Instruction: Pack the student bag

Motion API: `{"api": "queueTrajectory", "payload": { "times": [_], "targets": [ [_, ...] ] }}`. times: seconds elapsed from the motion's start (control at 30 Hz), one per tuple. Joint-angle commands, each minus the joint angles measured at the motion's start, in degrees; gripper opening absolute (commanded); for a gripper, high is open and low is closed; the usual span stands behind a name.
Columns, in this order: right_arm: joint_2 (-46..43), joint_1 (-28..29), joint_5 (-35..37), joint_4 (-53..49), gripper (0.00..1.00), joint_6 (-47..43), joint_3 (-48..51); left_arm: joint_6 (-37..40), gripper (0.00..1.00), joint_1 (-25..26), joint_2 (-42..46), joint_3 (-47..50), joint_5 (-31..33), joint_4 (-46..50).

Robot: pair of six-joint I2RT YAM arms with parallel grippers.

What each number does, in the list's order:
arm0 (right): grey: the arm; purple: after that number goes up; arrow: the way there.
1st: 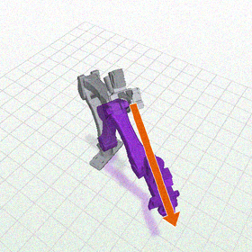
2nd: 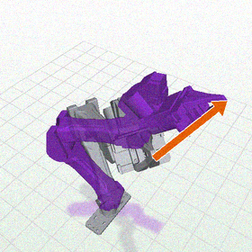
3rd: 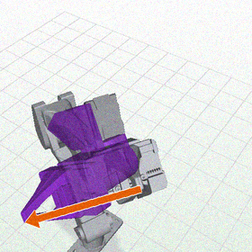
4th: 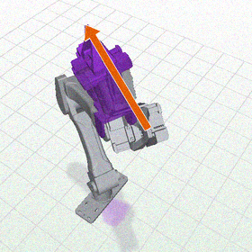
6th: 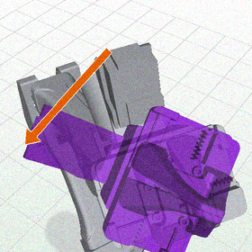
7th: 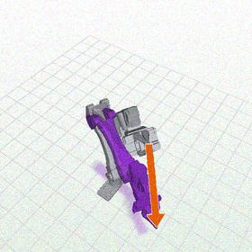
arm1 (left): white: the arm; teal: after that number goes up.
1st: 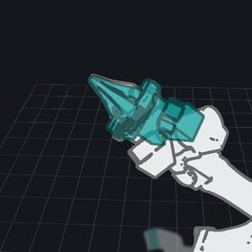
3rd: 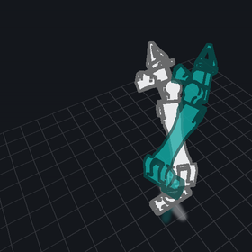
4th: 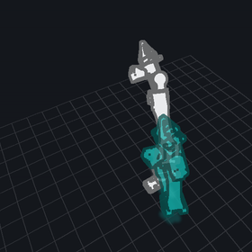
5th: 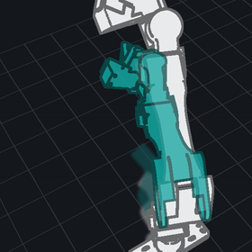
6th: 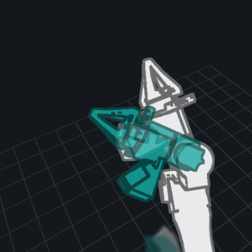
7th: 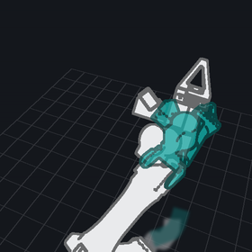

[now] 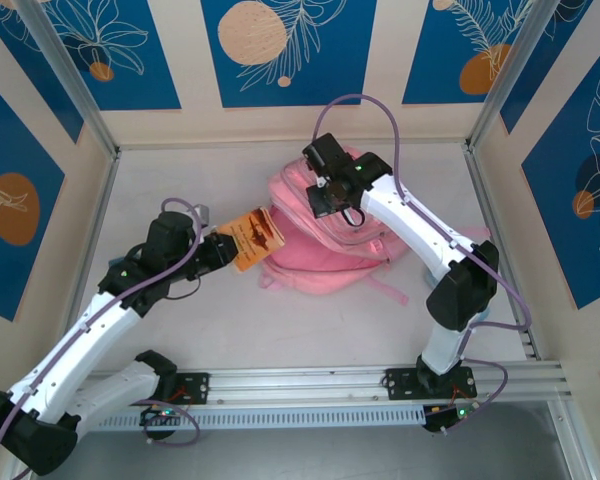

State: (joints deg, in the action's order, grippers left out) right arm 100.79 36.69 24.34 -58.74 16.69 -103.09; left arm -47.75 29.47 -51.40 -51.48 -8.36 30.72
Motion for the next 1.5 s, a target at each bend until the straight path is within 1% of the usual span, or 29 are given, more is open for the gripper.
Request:
{"api": "queueTrajectory", "payload": {
  "times": [0.0,0.07,0.13,0.3,0.43,0.53,0.6,0.9,1.17,1.23,1.3,1.4,1.47],
  "targets": [
    [-4.87,-1.32,-8.8,4.64,0.0,4.5,-3.61,-4.99,0.0,-0.56,0.16,2.07,-5.82,-9.4],
    [-5.4,-2.16,-12.83,5.27,0.0,6.01,-3.68,-9.33,0.0,-0.63,-1.28,4.57,-8.57,-15.24],
    [-5.94,-2.84,-16.91,6.18,0.0,7.75,-3.63,-13.51,0.0,-0.35,-3.86,7.25,-10.83,-23.05],
    [-7.59,-4.07,-24.44,8.81,0.0,10.31,-2.82,-16.74,0.0,0.4,-12.08,7.72,-12.81,-33.51],
    [-9.0,-4.73,-27.76,10.08,0.0,11.67,-1.67,-17.77,0.0,1.11,-17.16,6.28,-12.85,-39.57],
    [-9.89,-5.54,-30.2,11.26,0.0,12.71,-0.17,-18.1,0.0,1.27,-20.61,5.18,-11.67,-41.43],
    [-10.26,-6.09,-31.3,11.65,0.0,13.28,0.49,-18.87,0.0,1.68,-22.92,4.7,-11.5,-44.31],
    [-12.25,-8.9,-34.96,13.74,0.0,15.35,3.48,-18.3,0.0,4.93,-32.34,-0.85,-9.77,-45.13],
    [-12.72,-10.48,-37.26,15.15,0.0,17.01,4.8,-19.98,0.0,9.35,-40.74,-6.5,-2.15,-47.85],
    [-13.03,-10.88,-37.52,15.52,0.0,17.39,5.24,-21.35,0.0,10.18,-43.3,-7.78,1.1,-47.39],
    [-13.36,-11.34,-37.7,15.76,0.0,17.76,5.69,-23.27,0.0,10.25,-45.76,-8.35,1.83,-48.36],
    [-13.88,-12.11,-37.95,15.94,0.0,18.12,6.44,-24.53,0.14,10.27,-48.5,-9.3,2.6,-48.6],
    [-14.26,-12.61,-38.06,16.03,0.0,18.32,7.08,-24.43,0.26,10.18,-49.14,-9.59,3.26,-47.42]
  ]
}}
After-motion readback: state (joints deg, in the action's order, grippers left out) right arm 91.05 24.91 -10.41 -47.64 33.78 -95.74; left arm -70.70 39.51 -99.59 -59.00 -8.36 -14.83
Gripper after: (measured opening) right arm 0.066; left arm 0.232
